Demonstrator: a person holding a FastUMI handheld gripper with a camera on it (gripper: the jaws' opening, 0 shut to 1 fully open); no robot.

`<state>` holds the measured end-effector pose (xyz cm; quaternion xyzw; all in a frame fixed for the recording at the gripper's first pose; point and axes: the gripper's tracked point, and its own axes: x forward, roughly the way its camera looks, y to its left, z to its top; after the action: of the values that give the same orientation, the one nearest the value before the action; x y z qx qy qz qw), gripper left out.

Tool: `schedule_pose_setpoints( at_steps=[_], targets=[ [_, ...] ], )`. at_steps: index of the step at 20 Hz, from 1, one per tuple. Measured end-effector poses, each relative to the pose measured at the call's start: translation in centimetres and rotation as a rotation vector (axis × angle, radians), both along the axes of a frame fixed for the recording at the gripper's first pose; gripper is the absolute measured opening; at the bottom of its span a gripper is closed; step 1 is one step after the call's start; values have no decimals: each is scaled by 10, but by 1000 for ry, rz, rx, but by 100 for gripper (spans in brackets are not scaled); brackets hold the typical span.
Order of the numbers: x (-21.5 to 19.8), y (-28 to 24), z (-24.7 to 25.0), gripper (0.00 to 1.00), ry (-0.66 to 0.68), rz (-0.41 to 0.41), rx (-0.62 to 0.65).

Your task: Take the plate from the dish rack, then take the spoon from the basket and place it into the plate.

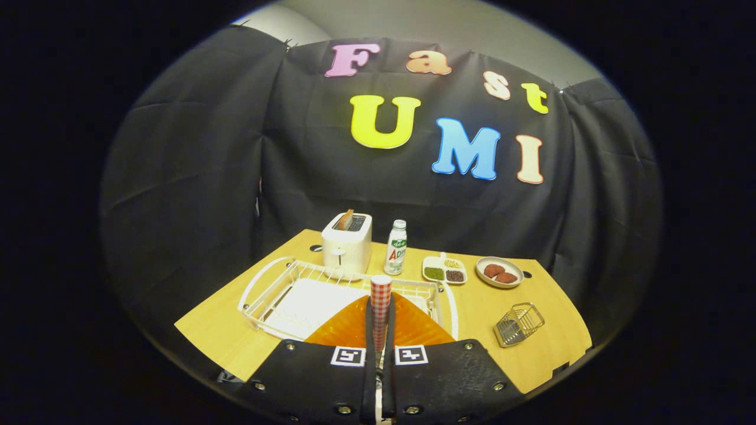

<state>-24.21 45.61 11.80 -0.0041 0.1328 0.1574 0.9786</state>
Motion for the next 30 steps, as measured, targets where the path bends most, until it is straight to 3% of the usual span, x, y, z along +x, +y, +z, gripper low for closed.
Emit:
schedule_pose_setpoints(
  at_steps=[6,14,19,30],
  targets=[
    [-19,9,-41,4,62,56,-31],
    [-19,-6,-84,4,117,62,-86],
    [-25,-4,-100,4,127,108,-130],
    [-24,-7,-120,4,173,132,-135]
  ],
)
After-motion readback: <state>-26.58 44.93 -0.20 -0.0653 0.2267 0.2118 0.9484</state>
